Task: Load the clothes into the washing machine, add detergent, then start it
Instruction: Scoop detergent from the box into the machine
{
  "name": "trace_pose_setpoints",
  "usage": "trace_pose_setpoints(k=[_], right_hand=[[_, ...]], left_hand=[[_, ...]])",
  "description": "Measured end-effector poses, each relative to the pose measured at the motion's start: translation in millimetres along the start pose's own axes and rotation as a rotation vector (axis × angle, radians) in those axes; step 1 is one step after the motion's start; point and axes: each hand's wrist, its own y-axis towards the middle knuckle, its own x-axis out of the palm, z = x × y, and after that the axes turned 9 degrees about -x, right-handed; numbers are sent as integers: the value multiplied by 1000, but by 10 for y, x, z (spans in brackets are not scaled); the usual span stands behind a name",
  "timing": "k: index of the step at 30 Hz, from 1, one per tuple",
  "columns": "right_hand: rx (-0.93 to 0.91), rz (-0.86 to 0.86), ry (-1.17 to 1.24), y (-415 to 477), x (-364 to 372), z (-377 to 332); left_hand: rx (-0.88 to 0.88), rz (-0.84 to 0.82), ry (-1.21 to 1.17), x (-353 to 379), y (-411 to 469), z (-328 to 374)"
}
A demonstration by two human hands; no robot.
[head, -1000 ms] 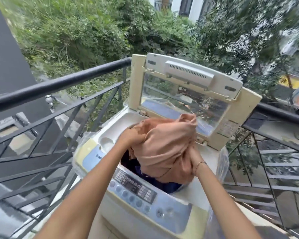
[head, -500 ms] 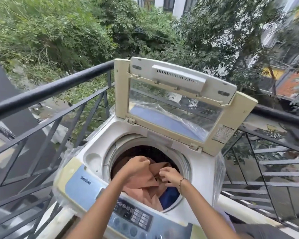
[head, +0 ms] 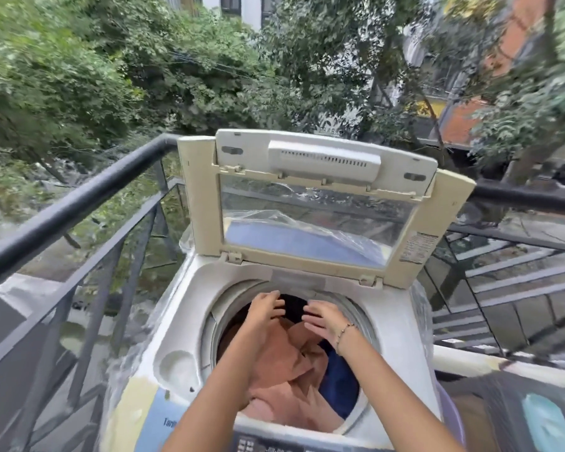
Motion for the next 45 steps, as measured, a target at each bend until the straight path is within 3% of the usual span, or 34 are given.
trace_pose_setpoints(k=[4, 14, 30, 45], right_hand=[[50, 125, 267, 197, 131, -25], [59, 236, 486, 599, 225, -60], [50, 347, 424, 490, 186, 243], [53, 270, 389, 159, 112, 335]], left_hand=[[-69, -39, -86, 1, 226, 74], [-140, -134, -236, 42, 662, 280], [-146, -116, -142, -79, 628, 3], [-106, -17, -94, -218, 287, -106]])
